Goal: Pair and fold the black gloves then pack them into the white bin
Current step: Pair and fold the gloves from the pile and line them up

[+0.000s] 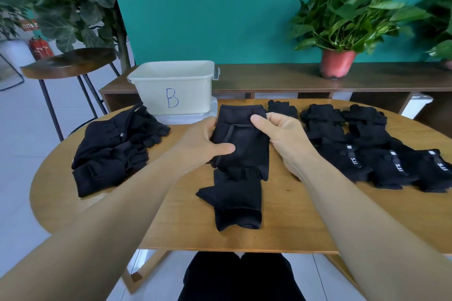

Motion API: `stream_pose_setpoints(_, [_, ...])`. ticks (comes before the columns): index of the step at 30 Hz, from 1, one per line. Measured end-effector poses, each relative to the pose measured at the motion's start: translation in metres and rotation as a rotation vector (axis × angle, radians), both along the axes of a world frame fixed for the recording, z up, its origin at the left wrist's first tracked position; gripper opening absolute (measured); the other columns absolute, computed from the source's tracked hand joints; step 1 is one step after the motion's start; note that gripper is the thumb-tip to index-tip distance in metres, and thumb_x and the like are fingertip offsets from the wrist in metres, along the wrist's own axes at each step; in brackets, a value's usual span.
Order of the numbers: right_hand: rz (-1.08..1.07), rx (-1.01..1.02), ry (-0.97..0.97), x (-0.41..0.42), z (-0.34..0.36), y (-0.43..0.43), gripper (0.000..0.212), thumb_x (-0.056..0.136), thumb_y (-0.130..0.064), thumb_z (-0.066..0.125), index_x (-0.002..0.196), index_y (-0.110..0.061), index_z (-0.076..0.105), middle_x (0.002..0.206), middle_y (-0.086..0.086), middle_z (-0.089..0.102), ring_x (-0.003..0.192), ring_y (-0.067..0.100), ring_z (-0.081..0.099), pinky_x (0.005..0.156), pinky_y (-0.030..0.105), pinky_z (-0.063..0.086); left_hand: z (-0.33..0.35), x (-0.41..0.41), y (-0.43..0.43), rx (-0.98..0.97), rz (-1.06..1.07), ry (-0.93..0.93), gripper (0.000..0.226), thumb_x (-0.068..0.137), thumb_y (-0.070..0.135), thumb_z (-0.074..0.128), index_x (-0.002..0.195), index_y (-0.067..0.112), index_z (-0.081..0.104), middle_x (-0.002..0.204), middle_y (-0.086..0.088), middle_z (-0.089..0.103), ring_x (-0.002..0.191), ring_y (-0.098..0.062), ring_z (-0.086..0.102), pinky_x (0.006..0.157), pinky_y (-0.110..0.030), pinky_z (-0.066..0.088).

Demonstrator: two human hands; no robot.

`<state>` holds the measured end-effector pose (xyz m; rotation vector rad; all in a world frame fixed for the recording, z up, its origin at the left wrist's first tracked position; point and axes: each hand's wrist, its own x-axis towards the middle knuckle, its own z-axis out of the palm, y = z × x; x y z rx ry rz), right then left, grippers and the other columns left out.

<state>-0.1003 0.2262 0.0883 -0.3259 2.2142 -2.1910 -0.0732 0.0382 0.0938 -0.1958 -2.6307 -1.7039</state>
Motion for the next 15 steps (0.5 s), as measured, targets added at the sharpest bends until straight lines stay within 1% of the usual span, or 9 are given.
stream_pose_setpoints(2, [0.085,0.023,-0.010,-0.008,-0.004,-0.002,0.019,0.092,-0.017,0.067,0.106,-0.006,0.071,0.100,0.008,0.075,0.089,0.014,0.071,0.073,0.023,0.056,-0.003,-0.012,-0.006,-0.021,0.025,0.002,0.023,0.085,0.008,0.074,0.105,0.016,0.066,0.083,0.008,0.073,0.075,-0.008,0.068,0.055,-0.015,0.048])
stream_pose_setpoints(4, [0.122,0.053,0.011,-0.020,-0.007,-0.001,0.020,0.093,-0.012,0.065,0.111,-0.008,0.071,0.103,0.004,0.075,0.096,0.015,0.071,0.076,0.022,0.055,-0.003,-0.023,-0.012,-0.007,0.001,-0.029,0.016,0.085,0.007,0.073,0.098,0.017,0.069,0.074,0.010,0.072,0.067,-0.005,0.068,0.054,-0.015,0.047])
stream_pose_setpoints(7, [0.102,0.049,0.038,-0.037,-0.010,-0.002,0.018,0.093,-0.009,0.064,0.109,-0.008,0.072,0.102,0.007,0.075,0.097,0.019,0.071,0.083,0.029,0.057,-0.005,-0.037,-0.019,0.002,-0.060,-0.086,0.019,0.085,0.005,0.074,0.099,0.016,0.069,0.080,0.008,0.075,0.072,-0.005,0.071,0.058,-0.016,0.050])
stream_pose_setpoints(9, [0.096,0.042,0.040,-0.047,-0.012,-0.002,0.016,0.092,-0.009,0.065,0.106,-0.007,0.073,0.101,0.009,0.075,0.096,0.021,0.071,0.083,0.031,0.058,-0.007,-0.046,-0.023,-0.025,-0.094,-0.106,0.024,0.083,0.002,0.075,0.102,0.015,0.068,0.082,0.009,0.076,0.074,-0.004,0.071,0.060,-0.014,0.050])
stream_pose_setpoints(12, [0.113,0.051,0.037,-0.060,-0.018,-0.001,0.018,0.091,-0.009,0.066,0.107,-0.004,0.072,0.101,0.011,0.075,0.095,0.022,0.071,0.082,0.031,0.057,-0.014,-0.057,-0.029,-0.059,-0.123,-0.112,0.032,0.081,0.000,0.076,0.109,0.013,0.069,0.094,0.006,0.076,0.085,-0.005,0.072,0.065,-0.014,0.051])
stream_pose_setpoints(15, [0.151,0.039,0.031,-0.070,-0.024,-0.001,0.018,0.091,-0.006,0.065,0.108,-0.002,0.071,0.100,0.011,0.075,0.092,0.020,0.071,0.080,0.028,0.057,-0.020,-0.068,-0.033,-0.099,-0.154,-0.116,0.032,0.081,0.000,0.076,0.107,0.019,0.069,0.098,0.006,0.076,0.092,-0.008,0.072,0.071,-0.016,0.053])
